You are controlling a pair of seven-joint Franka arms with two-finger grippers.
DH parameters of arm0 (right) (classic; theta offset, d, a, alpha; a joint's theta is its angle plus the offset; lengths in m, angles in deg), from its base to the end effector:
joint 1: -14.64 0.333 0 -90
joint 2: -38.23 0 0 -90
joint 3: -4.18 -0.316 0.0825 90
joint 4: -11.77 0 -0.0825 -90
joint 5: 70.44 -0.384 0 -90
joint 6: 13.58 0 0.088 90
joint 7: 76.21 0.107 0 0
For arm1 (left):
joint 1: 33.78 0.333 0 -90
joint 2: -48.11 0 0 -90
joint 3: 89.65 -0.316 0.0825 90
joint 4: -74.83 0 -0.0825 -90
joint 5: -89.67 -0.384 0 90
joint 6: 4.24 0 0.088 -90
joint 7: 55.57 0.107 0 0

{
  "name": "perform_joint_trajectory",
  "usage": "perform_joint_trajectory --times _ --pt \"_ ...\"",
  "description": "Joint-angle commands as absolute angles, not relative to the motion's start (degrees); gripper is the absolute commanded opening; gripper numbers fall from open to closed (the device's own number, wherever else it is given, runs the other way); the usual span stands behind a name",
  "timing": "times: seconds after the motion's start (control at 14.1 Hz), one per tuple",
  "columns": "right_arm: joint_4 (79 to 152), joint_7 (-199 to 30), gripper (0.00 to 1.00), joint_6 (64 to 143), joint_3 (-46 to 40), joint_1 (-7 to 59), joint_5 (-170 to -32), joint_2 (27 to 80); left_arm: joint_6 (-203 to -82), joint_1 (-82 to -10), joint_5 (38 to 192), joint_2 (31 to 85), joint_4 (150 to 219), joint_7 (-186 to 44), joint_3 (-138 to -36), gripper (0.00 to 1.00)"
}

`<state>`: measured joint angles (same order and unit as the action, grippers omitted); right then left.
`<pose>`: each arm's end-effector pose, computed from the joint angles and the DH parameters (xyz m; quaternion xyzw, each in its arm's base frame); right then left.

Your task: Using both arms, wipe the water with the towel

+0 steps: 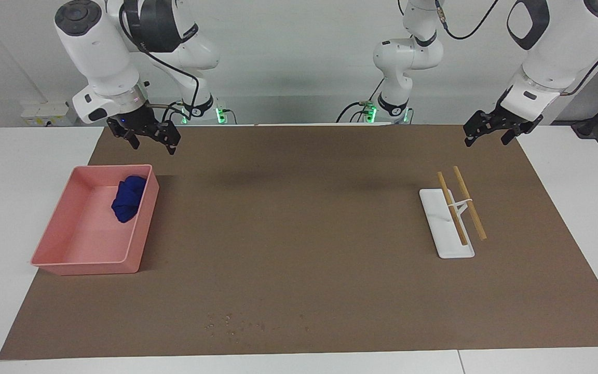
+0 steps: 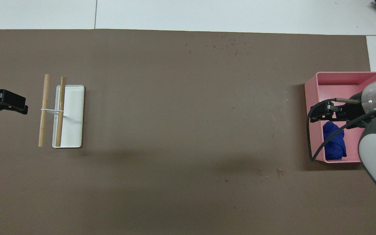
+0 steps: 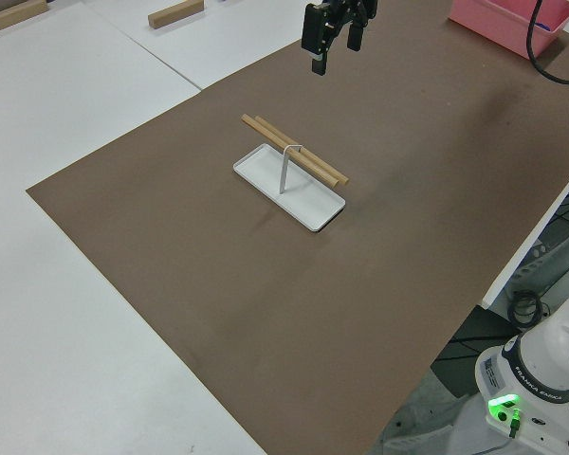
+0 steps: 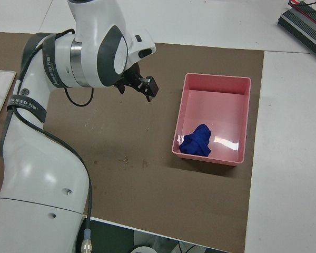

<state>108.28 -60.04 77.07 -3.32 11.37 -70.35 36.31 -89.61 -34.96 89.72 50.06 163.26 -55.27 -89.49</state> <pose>0.5402 0.0409 0.5901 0.9940 -0.1040 -0.0334 0.0090 0.5559 -0.0131 0.6117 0.9989 -0.0143 -0.0437 0.0001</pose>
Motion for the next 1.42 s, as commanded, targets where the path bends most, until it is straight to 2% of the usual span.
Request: perform_joint_trajectory --times 0.0,0.43,0.57,1.35 --pt "97.7 -58.9 1.0 72.5 -3.2 11.7 -68.8 41.8 -89.0 -35.4 90.5 49.4 163.9 -56.0 -89.8 1.0" --pt "99.2 -60.5 1.0 71.6 -2.9 10.8 -69.8 38.7 -88.9 -35.4 90.5 49.5 163.8 -56.0 -89.9 1.0" --pt "102.4 -62.7 1.0 72.0 -2.8 10.3 -69.8 36.7 -88.9 -35.4 90.5 49.5 163.7 -56.0 -89.7 1.0" --pt "105.8 -64.3 1.0 74.5 -2.7 10.2 -69.8 35.1 -88.8 -35.4 90.5 49.5 163.5 -55.2 -89.8 1.0"
